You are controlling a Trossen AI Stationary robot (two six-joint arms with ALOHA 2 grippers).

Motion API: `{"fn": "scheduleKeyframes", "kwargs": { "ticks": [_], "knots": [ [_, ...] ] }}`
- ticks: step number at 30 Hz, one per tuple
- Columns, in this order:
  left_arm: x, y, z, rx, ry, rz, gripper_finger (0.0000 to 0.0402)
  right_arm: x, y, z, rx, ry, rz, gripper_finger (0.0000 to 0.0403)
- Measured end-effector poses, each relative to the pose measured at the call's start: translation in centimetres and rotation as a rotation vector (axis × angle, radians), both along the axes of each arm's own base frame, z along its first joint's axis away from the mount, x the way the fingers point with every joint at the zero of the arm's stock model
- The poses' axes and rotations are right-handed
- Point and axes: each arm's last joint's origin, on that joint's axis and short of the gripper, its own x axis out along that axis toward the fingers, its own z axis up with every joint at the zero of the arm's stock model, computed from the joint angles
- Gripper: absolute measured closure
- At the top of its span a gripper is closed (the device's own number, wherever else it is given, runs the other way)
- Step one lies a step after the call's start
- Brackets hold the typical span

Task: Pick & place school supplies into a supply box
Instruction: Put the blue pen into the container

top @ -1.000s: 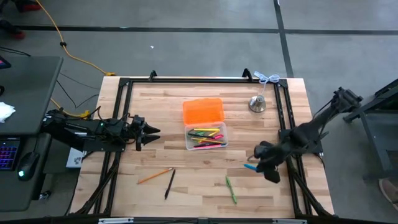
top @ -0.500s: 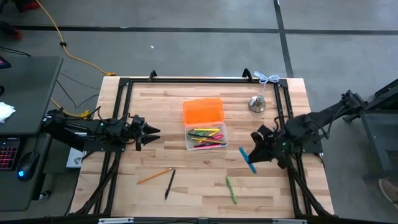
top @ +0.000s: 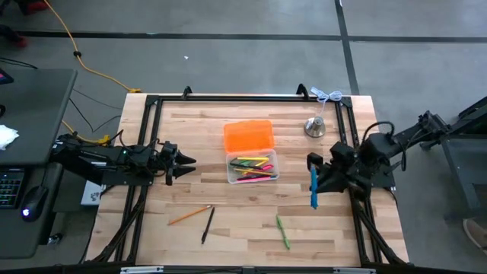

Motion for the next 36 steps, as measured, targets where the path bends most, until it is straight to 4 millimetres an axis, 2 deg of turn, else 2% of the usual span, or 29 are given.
{"fn": "scheduleKeyframes", "kwargs": {
  "ticks": [24, 36],
  "knots": [
    [0.0, 0.0, 0.0, 0.0, 0.0, 0.001, 0.0169, -2.1, 1.7, 2.2, -0.112, -0.406, 0.037, 0.0387],
    [0.0, 0.0, 0.0, 0.007, -0.002, 0.007, 0.0169, -2.0, 1.6, 2.1, -0.116, -0.402, 0.017, 0.0385]
  ]
}}
